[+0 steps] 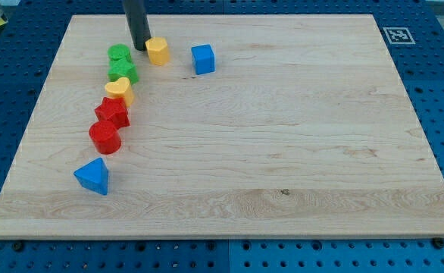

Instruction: Slide the green circle closer to the yellow hexagon

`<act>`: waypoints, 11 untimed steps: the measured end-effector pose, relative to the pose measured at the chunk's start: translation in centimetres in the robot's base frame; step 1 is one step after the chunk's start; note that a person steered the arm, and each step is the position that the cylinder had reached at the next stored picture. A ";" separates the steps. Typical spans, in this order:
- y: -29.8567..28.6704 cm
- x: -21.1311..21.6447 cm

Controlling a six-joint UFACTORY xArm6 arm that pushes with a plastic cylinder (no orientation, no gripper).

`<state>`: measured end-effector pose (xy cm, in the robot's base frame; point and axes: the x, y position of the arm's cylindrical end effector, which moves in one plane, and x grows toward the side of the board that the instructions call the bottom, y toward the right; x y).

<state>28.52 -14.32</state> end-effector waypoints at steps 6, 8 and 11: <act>-10.4 2.3; -4.8 2.7; -2.7 2.7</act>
